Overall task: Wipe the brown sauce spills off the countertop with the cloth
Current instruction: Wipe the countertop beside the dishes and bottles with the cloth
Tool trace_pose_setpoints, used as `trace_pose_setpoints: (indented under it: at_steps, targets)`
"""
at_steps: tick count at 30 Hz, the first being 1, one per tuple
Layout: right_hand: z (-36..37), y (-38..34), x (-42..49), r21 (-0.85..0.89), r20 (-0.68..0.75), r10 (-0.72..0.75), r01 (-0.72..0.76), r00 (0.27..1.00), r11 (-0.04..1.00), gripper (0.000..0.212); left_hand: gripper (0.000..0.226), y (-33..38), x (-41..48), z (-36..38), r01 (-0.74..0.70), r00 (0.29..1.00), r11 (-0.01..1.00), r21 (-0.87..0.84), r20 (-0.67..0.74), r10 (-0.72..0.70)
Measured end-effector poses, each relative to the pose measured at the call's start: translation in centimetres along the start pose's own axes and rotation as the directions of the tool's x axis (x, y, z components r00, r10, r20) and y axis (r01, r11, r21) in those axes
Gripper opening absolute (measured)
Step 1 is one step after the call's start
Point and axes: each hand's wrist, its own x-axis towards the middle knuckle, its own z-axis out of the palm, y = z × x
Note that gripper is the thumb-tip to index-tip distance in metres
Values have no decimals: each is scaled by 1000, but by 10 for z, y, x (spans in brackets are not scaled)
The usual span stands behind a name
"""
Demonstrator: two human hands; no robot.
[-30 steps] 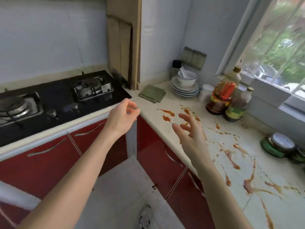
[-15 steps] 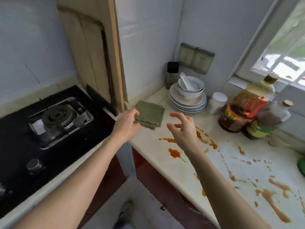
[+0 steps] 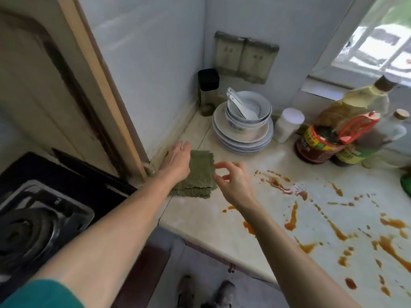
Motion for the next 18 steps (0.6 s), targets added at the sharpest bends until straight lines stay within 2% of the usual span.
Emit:
trace_pose_setpoints:
  at_steps: [2,4,8,10,12,14,15,16,18]
  targets:
    - [5,3,5,-15,14,18,-18,1000,1000,22,80,-5,18,1,-9,999,999,50,49,7]
    - [6,4,8,-12,9,22,-22,1000,1000,21,78,-11,31,4,-22,997,987,158,83,9]
    - [6,6,11,12,7,50,-50,999,999,21,38,-11,38,6,-89,991,938,334,124,50]
    - [8,8,12,27,7,88,-88,996,996,22,24,-8,37,1,-117,981,945,305,182,63]
    - [9,13,10,102,-5,153,-152,988,983,30,24,-4,35,-7,-75,968,992,106,248,47]
    - [9,17,10,230,-3,232,-225,973,947,47,22,1,31,-20,10,951,976,-219,303,58]
    - [9,16,10,296,-1,262,-250,965,922,55,20,5,26,-27,56,947,913,-404,311,79]
    - [8,15,11,350,-5,281,-261,960,899,61,21,10,18,-34,108,939,807,-580,327,109]
    - [7,9,17,394,-38,267,-231,963,890,61,29,14,5,-40,246,909,576,-780,392,143]
